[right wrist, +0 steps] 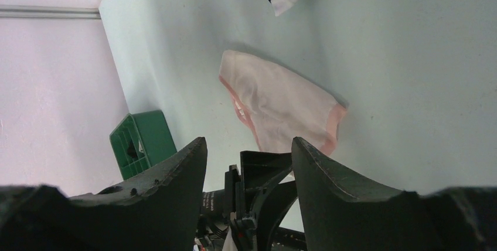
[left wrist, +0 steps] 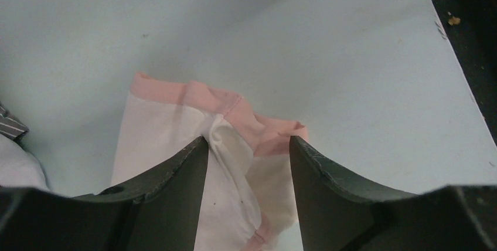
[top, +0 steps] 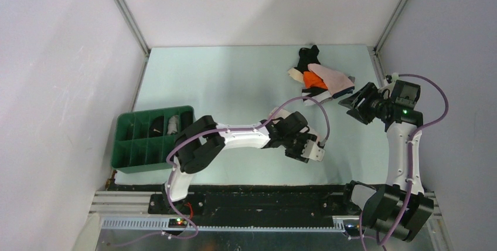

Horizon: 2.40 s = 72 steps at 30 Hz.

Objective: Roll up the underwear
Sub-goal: Flatten out the underwear at the center of the board.

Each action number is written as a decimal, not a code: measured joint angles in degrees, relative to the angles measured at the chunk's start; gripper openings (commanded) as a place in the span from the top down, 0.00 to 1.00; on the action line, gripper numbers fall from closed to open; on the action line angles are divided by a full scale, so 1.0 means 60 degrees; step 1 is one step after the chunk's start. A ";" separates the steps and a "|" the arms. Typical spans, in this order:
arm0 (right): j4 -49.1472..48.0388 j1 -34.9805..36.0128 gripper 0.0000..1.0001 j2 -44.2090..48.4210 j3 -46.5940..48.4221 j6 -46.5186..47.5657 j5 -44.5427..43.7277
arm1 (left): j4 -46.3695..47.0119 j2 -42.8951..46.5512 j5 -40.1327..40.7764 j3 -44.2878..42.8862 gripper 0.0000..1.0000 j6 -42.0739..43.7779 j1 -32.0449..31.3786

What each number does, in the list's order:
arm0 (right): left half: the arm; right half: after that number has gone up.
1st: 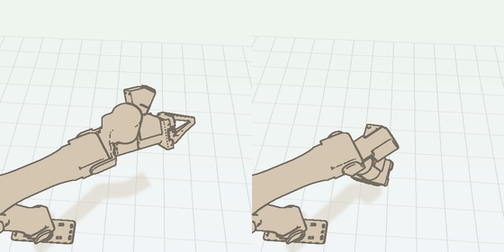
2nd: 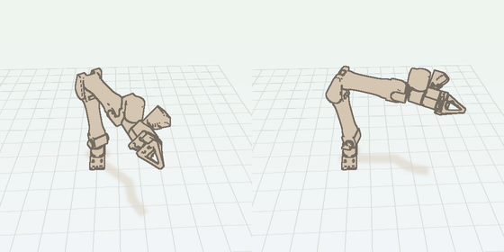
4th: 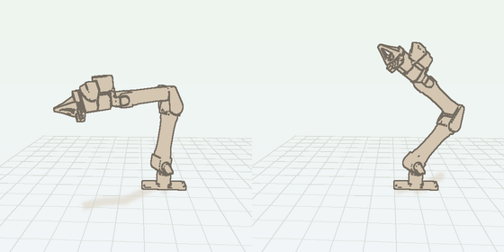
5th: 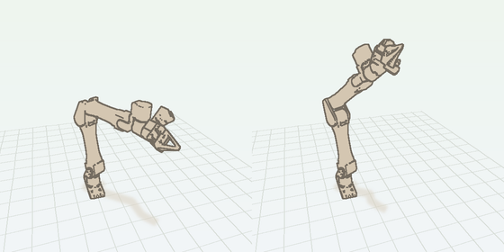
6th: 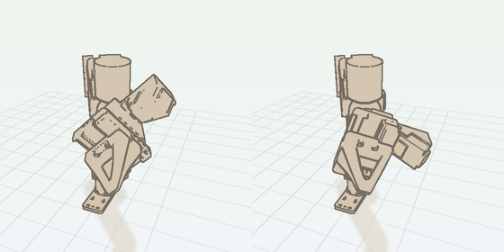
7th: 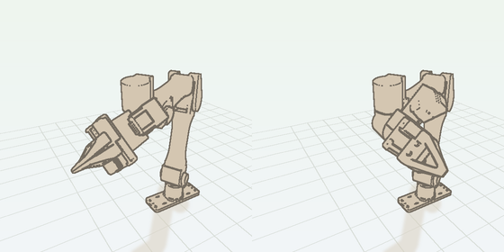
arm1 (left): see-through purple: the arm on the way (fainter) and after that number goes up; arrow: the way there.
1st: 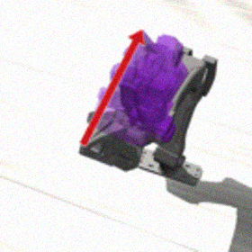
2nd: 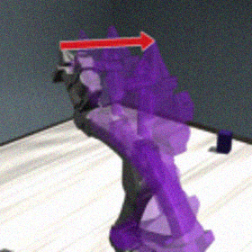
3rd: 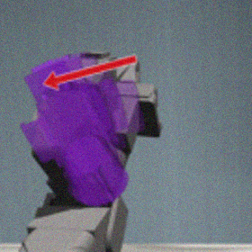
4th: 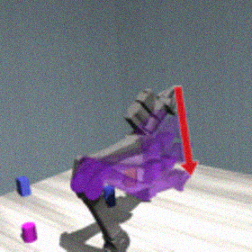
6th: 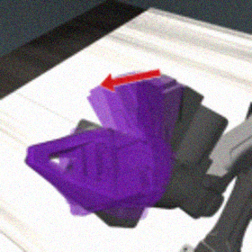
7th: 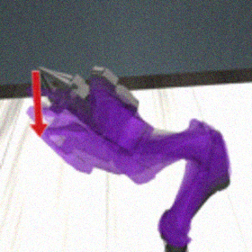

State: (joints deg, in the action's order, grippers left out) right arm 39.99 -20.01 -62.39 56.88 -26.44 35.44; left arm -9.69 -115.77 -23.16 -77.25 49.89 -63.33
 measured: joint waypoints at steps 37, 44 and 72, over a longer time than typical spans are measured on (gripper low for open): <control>-0.0197 -0.0055 0.41 -0.0066 -0.0554 -0.0361 0.0437 | 0.0237 -0.0339 -0.0353 -0.0718 0.63 -0.0248 -0.0022; -0.0237 -0.0062 0.41 -0.0066 -0.0594 -0.0412 0.0437 | 0.0222 -0.0408 -0.0310 -0.0718 0.69 -0.0131 -0.0022; 0.0856 0.1912 0.29 -0.0510 -0.0444 0.1891 -0.0729 | -0.1388 0.0787 -0.0470 -0.3555 1.00 -0.5180 0.3628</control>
State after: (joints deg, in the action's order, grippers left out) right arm 45.12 -8.54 -65.45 54.22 -15.09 31.07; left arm -18.02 -111.04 -25.98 -98.59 18.81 -41.56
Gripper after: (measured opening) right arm 0.641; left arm 0.010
